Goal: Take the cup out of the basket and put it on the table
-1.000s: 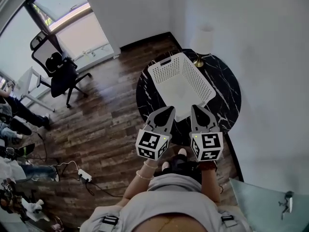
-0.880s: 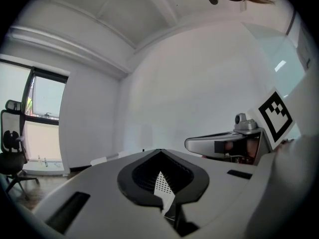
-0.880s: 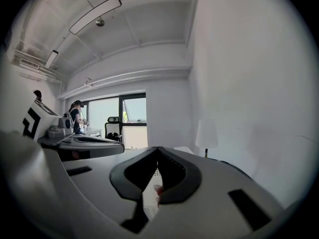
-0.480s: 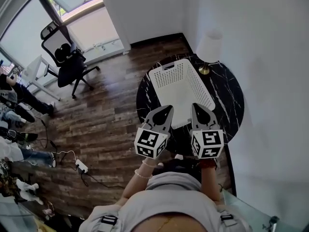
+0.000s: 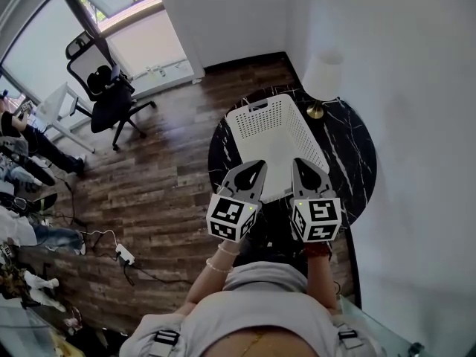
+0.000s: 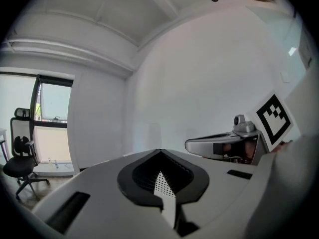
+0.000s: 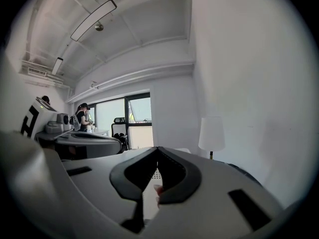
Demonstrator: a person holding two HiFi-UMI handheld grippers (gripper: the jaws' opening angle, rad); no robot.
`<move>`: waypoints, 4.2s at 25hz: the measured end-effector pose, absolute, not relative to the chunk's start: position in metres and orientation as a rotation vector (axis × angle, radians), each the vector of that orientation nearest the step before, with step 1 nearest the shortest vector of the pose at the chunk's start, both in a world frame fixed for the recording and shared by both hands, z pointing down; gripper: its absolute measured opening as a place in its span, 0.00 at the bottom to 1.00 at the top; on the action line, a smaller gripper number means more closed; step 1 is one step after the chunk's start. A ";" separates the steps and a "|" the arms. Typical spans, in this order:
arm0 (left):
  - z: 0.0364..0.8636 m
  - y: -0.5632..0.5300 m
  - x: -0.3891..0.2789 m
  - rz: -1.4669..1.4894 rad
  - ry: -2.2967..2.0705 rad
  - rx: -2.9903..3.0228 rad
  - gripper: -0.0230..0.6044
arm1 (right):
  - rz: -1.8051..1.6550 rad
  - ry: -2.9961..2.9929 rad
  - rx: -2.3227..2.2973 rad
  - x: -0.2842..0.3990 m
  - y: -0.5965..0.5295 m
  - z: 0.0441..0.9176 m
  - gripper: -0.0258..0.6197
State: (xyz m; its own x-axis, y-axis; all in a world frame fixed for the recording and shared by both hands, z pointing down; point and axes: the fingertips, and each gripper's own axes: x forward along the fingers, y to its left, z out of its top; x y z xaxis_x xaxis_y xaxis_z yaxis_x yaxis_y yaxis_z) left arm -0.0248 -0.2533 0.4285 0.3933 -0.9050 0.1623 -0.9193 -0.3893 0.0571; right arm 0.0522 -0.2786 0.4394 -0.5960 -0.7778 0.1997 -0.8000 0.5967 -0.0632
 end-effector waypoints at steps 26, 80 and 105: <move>0.460 -0.362 -0.053 0.204 -1.328 2.608 0.04 | 0.339 -2.408 1.492 0.020 -0.369 0.497 0.05; 0.523 -0.444 -0.082 0.267 -1.229 2.498 0.04 | 0.709 -1.909 1.093 -0.009 -0.438 0.701 0.20; 0.522 -0.439 -0.085 0.272 -1.243 2.495 0.04 | 0.767 -1.801 1.016 -0.003 -0.427 0.722 0.13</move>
State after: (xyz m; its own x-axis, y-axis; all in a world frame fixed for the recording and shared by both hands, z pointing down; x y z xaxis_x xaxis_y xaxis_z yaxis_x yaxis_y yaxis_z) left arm -0.0853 -0.4394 0.5220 0.5989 -0.7358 0.3162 -0.8006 -0.5597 0.2138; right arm -0.0034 -0.4266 0.7216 -0.2551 -0.3194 0.9126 -0.8793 0.4693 -0.0815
